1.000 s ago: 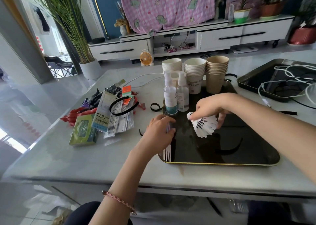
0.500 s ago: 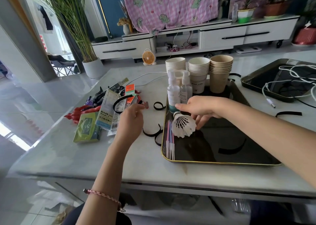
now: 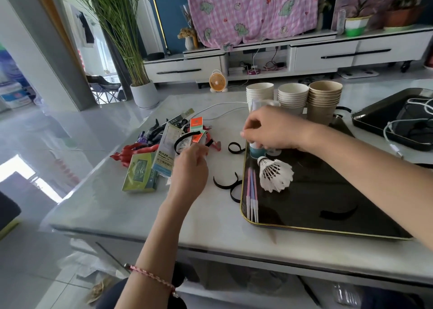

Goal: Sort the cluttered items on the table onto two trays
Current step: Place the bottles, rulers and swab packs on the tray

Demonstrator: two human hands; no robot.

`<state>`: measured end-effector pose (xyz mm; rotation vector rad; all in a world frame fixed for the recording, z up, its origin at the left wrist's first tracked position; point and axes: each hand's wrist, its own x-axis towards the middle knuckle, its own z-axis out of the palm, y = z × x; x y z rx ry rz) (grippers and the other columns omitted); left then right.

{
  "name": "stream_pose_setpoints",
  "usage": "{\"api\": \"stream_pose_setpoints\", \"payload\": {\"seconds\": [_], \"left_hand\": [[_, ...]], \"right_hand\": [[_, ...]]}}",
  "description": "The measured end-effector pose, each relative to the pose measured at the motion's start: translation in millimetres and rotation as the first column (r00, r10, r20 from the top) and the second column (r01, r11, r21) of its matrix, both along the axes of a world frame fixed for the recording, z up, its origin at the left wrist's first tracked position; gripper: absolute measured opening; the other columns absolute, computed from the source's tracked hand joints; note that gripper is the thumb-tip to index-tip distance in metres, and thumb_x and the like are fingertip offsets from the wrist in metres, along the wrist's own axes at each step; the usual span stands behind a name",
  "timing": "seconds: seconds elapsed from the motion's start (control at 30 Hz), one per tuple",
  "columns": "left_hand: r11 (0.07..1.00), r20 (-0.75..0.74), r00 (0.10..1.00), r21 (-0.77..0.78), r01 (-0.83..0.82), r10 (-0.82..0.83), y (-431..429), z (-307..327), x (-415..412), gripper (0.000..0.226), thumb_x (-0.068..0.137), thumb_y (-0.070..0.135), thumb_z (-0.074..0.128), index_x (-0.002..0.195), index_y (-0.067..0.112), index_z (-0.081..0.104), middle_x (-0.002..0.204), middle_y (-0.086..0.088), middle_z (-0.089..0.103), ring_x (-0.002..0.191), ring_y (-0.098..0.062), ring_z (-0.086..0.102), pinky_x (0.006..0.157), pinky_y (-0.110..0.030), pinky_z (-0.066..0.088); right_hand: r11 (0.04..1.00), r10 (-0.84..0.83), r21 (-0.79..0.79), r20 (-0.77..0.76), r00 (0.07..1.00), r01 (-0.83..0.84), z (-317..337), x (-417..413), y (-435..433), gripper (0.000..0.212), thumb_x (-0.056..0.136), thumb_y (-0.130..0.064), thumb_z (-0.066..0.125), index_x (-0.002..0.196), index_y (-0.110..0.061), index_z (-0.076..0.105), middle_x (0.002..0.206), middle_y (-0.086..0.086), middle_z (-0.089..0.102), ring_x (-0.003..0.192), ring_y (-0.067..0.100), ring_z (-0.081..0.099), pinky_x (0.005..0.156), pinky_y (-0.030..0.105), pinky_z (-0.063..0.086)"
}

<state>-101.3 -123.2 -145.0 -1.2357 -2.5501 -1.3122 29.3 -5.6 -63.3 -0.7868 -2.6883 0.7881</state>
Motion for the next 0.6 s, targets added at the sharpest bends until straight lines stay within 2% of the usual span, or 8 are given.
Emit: {"api": "stream_pose_setpoints", "payload": {"seconds": [0.03, 0.07, 0.13, 0.27, 0.33, 0.43, 0.5, 0.6], "left_hand": [[0.999, -0.016, 0.999, -0.017, 0.033, -0.033, -2, 0, 3, 0.035, 0.088, -0.005, 0.039, 0.110, 0.007, 0.064, 0.114, -0.007, 0.064, 0.104, -0.019, 0.057, 0.079, -0.018, 0.037], [0.997, -0.020, 0.997, -0.031, 0.070, -0.070, -2, -2, 7, 0.036, 0.087, -0.007, 0.039, 0.109, 0.006, 0.065, 0.113, -0.006, 0.065, 0.106, -0.019, 0.058, 0.079, -0.016, 0.037], [0.995, -0.008, 0.996, -0.040, 0.091, -0.091, -6, -4, 7, 0.034, 0.088, -0.006, 0.041, 0.107, 0.007, 0.066, 0.114, -0.006, 0.065, 0.107, -0.017, 0.057, 0.079, -0.012, 0.035], [0.995, -0.054, 0.994, 0.019, -0.097, 0.097, -18, -3, -15, 0.032, 0.088, -0.002, 0.048, 0.115, 0.009, 0.061, 0.125, -0.009, 0.054, 0.116, -0.022, 0.048, 0.080, -0.013, 0.026], [0.973, -0.070, 0.971, 0.016, -0.230, 0.230, -25, -2, -30, 0.038, 0.088, 0.003, 0.050, 0.126, 0.011, 0.051, 0.132, -0.009, 0.046, 0.120, -0.024, 0.042, 0.083, -0.019, 0.026], [0.937, -0.067, 0.942, -0.095, -0.335, 0.330, -31, -7, -56, 0.051, 0.088, 0.011, 0.056, 0.135, 0.008, 0.037, 0.134, -0.016, 0.043, 0.122, -0.031, 0.040, 0.094, -0.035, 0.032], [0.926, -0.043, 0.933, -0.116, -0.361, 0.358, -29, -12, -70, 0.050, 0.086, 0.011, 0.058, 0.133, 0.005, 0.039, 0.128, -0.019, 0.050, 0.117, -0.034, 0.046, 0.095, -0.043, 0.038], [0.908, -0.028, 0.917, -0.136, -0.397, 0.397, -25, -15, -80, 0.035, 0.086, 0.015, 0.058, 0.119, 0.005, 0.051, 0.112, -0.016, 0.061, 0.104, -0.033, 0.054, 0.083, -0.039, 0.045]], "right_hand": [[1.000, 0.019, -0.017, -0.017, 1.000, -0.019, 0, -7, -4, 0.018, 0.092, -0.024, 0.055, 0.094, -0.009, 0.064, 0.084, 0.003, 0.064, 0.081, 0.018, 0.060, 0.085, 0.035, 0.049], [0.998, 0.029, -0.049, -0.027, 0.999, -0.030, -1, -11, -7, 0.018, 0.092, -0.023, 0.055, 0.095, -0.007, 0.063, 0.089, 0.008, 0.067, 0.083, 0.022, 0.063, 0.086, 0.039, 0.050], [0.990, 0.054, -0.130, -0.040, 0.998, -0.059, -4, -23, -12, 0.019, 0.093, -0.019, 0.054, 0.098, -0.004, 0.063, 0.093, 0.013, 0.068, 0.079, 0.023, 0.065, 0.076, 0.036, 0.054], [0.966, 0.083, -0.242, -0.057, 0.995, -0.094, -11, -40, -15, 0.016, 0.094, -0.016, 0.053, 0.099, -0.003, 0.061, 0.092, 0.012, 0.065, 0.076, 0.020, 0.062, 0.065, 0.028, 0.052], [0.956, 0.093, -0.275, -0.060, 0.994, -0.106, -13, -45, -16, 0.017, 0.094, -0.016, 0.053, 0.102, -0.003, 0.060, 0.091, 0.011, 0.065, 0.074, 0.019, 0.062, 0.061, 0.024, 0.051], [0.937, 0.102, -0.328, -0.063, 0.993, -0.117, -18, -54, -17, 0.016, 0.095, -0.014, 0.052, 0.103, -0.002, 0.060, 0.089, 0.010, 0.064, 0.069, 0.015, 0.060, 0.060, 0.022, 0.051], [0.930, 0.101, -0.349, -0.056, 0.993, -0.114, -22, -59, -16, 0.017, 0.095, -0.013, 0.052, 0.104, -0.002, 0.059, 0.088, 0.009, 0.063, 0.068, 0.015, 0.060, 0.060, 0.022, 0.051], [0.929, 0.092, -0.357, -0.026, 0.995, -0.095, -28, -63, -15, 0.016, 0.095, -0.013, 0.051, 0.103, -0.003, 0.060, 0.083, 0.006, 0.063, 0.067, 0.015, 0.061, 0.059, 0.022, 0.051]]}}
